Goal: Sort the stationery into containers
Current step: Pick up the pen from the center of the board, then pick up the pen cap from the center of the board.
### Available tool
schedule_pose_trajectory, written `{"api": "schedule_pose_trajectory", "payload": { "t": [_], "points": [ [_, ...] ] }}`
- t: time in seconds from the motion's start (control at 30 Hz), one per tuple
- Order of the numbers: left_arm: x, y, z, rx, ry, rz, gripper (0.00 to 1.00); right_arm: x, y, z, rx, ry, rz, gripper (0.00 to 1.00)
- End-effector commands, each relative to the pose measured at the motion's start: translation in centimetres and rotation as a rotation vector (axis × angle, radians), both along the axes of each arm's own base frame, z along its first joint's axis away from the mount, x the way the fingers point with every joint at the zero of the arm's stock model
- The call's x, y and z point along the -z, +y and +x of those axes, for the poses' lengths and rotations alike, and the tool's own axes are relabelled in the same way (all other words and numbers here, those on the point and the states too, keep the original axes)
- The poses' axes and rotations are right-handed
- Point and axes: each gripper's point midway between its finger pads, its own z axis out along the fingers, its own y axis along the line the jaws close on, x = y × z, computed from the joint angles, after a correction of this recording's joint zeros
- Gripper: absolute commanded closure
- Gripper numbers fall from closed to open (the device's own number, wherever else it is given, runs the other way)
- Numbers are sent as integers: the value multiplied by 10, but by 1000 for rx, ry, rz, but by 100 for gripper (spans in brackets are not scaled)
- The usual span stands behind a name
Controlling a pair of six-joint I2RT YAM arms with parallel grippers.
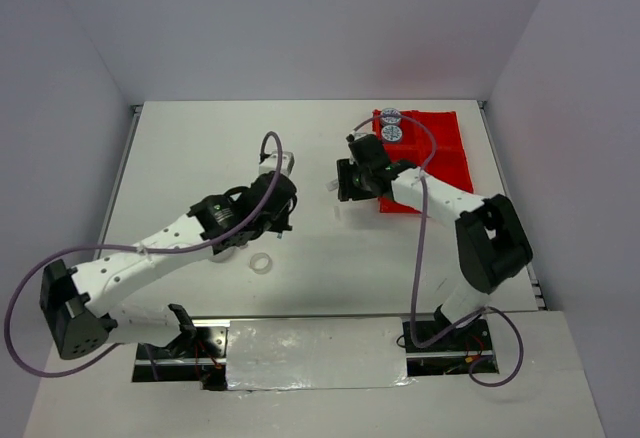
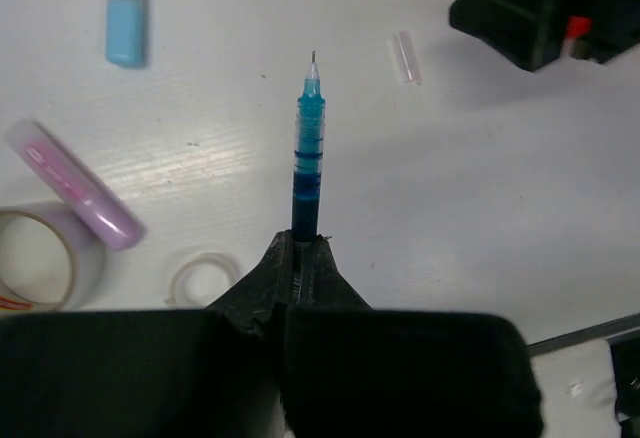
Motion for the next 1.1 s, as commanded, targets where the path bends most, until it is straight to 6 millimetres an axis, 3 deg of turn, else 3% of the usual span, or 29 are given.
{"api": "schedule_pose_trajectory", "payload": {
  "t": [0.0,0.13,0.2,0.37,0.73,1.07],
  "points": [
    [-28,18,-11,127,-80,80,100,8,0,18,75,4,-42,45],
    [-63,22,-36,232,-126,-28,100,31,10,21,39,60,-86,47],
    [-68,25,-42,260,-147,-45,100,35,14,21,20,68,-99,46],
    [-61,48,-49,227,-180,-34,100,43,22,24,7,83,-101,46],
    [-69,61,-53,183,-218,-63,100,73,33,10,-10,141,-167,47],
    [-65,60,-52,184,-203,-48,100,96,32,-6,-12,199,-250,79]
  ]
}}
